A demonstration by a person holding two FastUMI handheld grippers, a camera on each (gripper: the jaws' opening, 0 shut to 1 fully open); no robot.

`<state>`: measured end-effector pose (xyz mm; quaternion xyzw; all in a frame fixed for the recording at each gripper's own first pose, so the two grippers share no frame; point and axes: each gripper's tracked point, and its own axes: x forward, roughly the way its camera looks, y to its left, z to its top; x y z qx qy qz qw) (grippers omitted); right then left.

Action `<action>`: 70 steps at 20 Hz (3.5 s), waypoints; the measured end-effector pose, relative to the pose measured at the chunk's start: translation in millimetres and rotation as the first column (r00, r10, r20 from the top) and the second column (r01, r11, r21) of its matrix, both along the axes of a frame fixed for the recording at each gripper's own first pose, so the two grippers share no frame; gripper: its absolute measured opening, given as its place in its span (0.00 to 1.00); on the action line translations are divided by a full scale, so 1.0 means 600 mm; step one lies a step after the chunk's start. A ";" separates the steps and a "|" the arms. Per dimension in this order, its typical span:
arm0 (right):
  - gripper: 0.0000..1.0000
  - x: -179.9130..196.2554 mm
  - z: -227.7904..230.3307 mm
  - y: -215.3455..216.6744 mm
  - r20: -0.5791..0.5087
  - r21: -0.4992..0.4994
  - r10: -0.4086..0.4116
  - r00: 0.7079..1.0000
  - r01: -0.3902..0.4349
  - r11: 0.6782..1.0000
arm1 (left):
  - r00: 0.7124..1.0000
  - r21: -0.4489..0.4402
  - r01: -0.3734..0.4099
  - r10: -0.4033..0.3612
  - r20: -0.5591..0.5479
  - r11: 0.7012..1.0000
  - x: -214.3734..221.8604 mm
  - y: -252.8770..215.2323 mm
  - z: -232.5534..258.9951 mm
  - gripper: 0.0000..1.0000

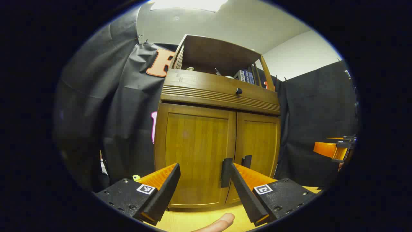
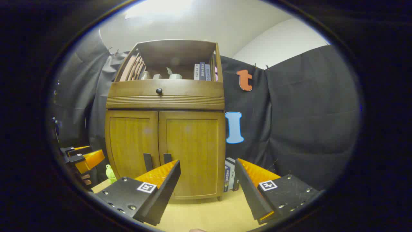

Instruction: Open the right door of the double-door shoe cabinet with the right hand, and open the left door with the left hand.

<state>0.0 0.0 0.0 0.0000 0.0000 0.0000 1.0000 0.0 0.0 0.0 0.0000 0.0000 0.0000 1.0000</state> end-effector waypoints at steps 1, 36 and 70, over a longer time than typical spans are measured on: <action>1.00 0.002 -0.004 -0.003 -0.005 -0.003 -0.003 1.000 0.003 1.000 | 1.000 -0.001 -0.002 0.002 -0.001 1.000 -0.002 0.002 0.002 0.92; 0.97 0.353 -0.239 0.221 -0.212 0.011 0.278 0.937 -0.282 0.959 | 0.993 -0.042 0.065 -0.069 -0.092 0.997 0.041 -0.020 -0.050 0.96; 0.19 0.299 -0.259 0.248 -0.251 0.077 0.478 0.842 -0.475 0.877 | 0.993 -0.018 0.018 -0.020 -0.117 1.000 0.058 -0.009 -0.073 0.96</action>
